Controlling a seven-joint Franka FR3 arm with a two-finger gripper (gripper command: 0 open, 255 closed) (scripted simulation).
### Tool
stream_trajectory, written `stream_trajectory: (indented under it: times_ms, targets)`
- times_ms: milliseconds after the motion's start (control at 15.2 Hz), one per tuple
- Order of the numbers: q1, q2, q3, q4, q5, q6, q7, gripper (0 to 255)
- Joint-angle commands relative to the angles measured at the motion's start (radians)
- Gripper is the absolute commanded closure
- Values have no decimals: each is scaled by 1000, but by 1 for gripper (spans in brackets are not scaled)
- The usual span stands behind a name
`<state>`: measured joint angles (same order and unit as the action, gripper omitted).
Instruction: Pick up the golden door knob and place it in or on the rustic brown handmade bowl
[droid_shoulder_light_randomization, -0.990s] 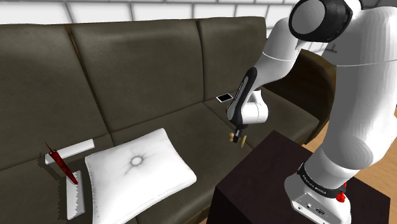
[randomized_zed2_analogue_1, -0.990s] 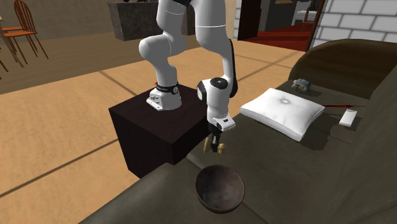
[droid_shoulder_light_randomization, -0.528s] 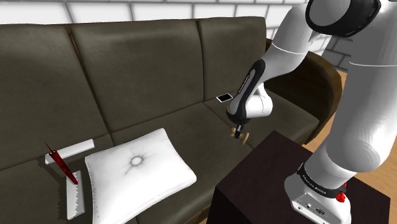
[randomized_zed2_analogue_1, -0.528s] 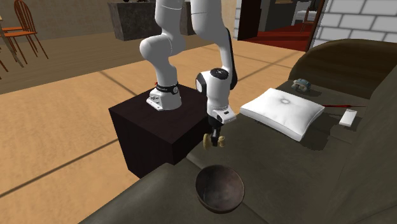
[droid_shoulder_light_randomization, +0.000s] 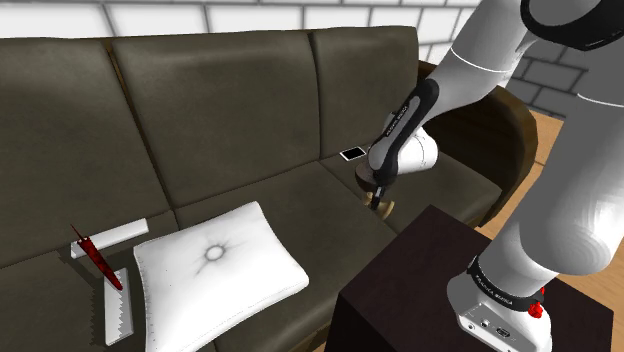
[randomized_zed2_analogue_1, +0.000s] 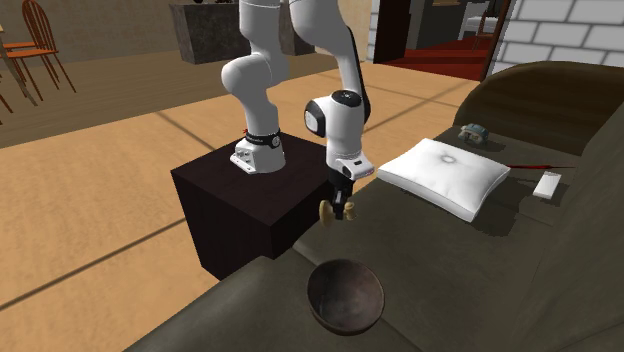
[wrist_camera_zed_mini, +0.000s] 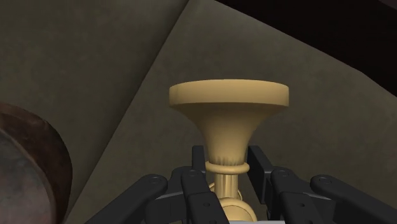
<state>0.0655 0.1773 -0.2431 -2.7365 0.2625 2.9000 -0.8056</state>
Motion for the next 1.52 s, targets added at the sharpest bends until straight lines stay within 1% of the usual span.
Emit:
stream_trajectory:
  times_ms: [0,198,462,858,924,990,1254,1452]
  targets:
    - [19,-38,-31,-9,-47,-28,34,255]
    - [36,-97,-65,-18,-121,-74,88,255]
    - [37,-175,-87,-24,-208,-140,151,255]
    - [21,-284,-88,-22,-295,-245,215,255]
    - [20,-287,-87,-22,-297,-248,216,255]
    - [15,-261,-101,9,-281,-254,182,255]
    - [-8,-151,-144,141,-205,-285,49,255]
    - [-39,-67,-159,248,-145,-318,-43,255]
